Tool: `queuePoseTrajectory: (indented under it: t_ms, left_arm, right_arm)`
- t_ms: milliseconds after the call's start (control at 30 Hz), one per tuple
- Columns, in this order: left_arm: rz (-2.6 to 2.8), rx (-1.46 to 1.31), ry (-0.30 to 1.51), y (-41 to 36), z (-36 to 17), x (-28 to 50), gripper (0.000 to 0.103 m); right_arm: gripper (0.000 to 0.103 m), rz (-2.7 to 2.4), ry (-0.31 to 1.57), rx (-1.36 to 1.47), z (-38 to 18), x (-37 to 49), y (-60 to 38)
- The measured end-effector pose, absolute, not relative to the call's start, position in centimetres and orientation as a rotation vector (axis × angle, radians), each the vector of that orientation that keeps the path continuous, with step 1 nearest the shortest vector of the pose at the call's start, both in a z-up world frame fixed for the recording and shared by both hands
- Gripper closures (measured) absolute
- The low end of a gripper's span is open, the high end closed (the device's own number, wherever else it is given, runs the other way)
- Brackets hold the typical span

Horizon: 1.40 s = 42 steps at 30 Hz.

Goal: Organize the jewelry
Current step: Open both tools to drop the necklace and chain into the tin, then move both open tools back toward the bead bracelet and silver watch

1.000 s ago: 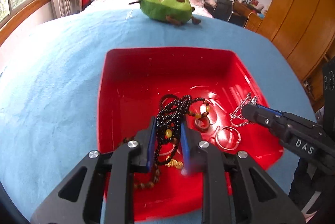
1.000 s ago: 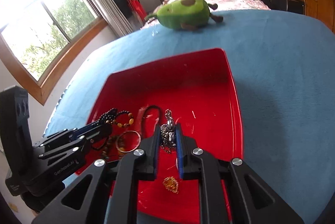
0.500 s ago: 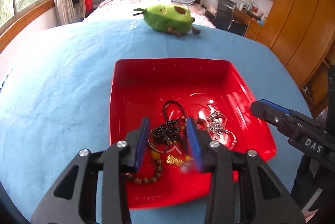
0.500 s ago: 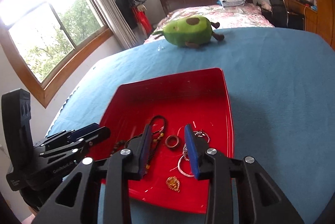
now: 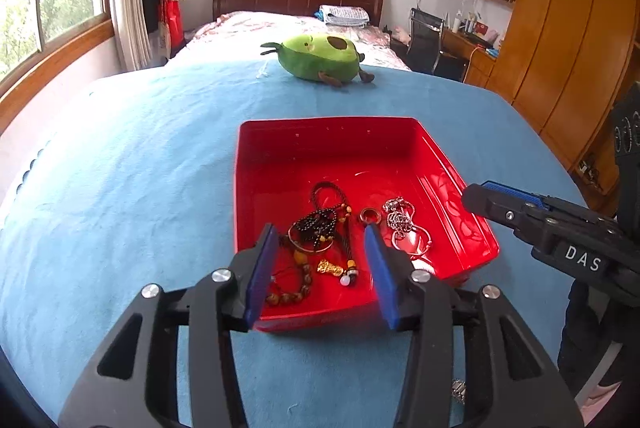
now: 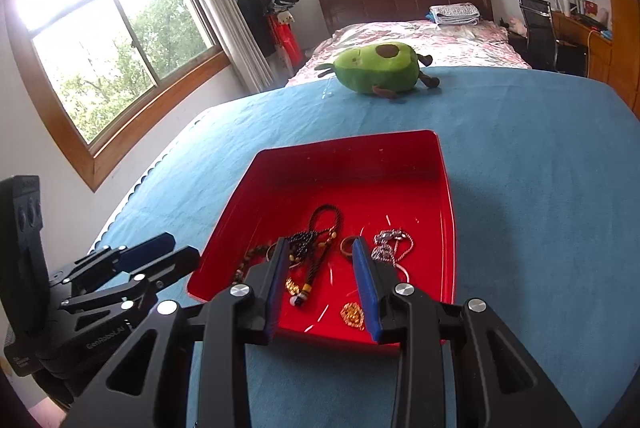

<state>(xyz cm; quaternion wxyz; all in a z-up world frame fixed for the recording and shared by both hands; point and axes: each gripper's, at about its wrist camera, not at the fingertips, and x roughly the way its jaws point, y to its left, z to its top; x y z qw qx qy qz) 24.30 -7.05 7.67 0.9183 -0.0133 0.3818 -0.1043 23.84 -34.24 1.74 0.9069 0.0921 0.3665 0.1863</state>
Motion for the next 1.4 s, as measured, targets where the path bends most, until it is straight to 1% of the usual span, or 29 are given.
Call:
queuePoseTrajectory:
  t_ms: [200, 400, 500, 567, 667, 767, 867, 1167, 1400]
  left_arm:
    - [-0.217, -0.017, 0.768, -6.7, 8.1, 22.0, 0.053]
    - [-0.226, -0.012, 0.753, -6.7, 8.3, 20.3, 0.045]
    - [-0.234, -0.012, 0.748, -6.8, 8.3, 19.5, 0.038]
    - [-0.232, -0.016, 0.739, -6.6, 8.3, 18.9, 0.029]
    - [-0.237, -0.029, 0.734, -6.2, 8.0, 18.2, 0.021]
    - [-0.238, -0.039, 0.738, -5.5, 7.4, 17.1, 0.016]
    - [-0.223, -0.024, 0.762, -4.6, 6.2, 16.1, 0.015]
    - [-0.243, 0.02, 0.957, -3.1, 0.6, 13.8, 0.015]
    - [-0.23, 0.028, 1.002, -2.6, -1.4, 12.2, 0.015]
  right_arm:
    - [0.069, 0.39, 0.765, 0.179, 1.5, 22.7, -33.9]
    - [0.069, 0.386, 0.782, 0.178, 1.1, 21.7, -33.7]
    - [0.069, 0.383, 0.784, 0.179, 0.9, 21.0, -33.6]
    - [0.069, 0.381, 0.784, 0.178, 0.8, 20.4, -33.7]
    - [0.063, 0.381, 0.776, 0.181, 0.6, 19.1, -33.9]
    - [0.061, 0.386, 0.777, 0.198, 0.0, 17.5, -34.3]
    - [0.06, 0.406, 0.803, 0.211, -1.0, 15.7, -34.7]
    - [0.06, 0.416, 0.954, 0.192, -5.3, 10.6, -35.8]
    - [0.06, 0.42, 0.992, 0.183, -6.6, 9.1, -36.3]
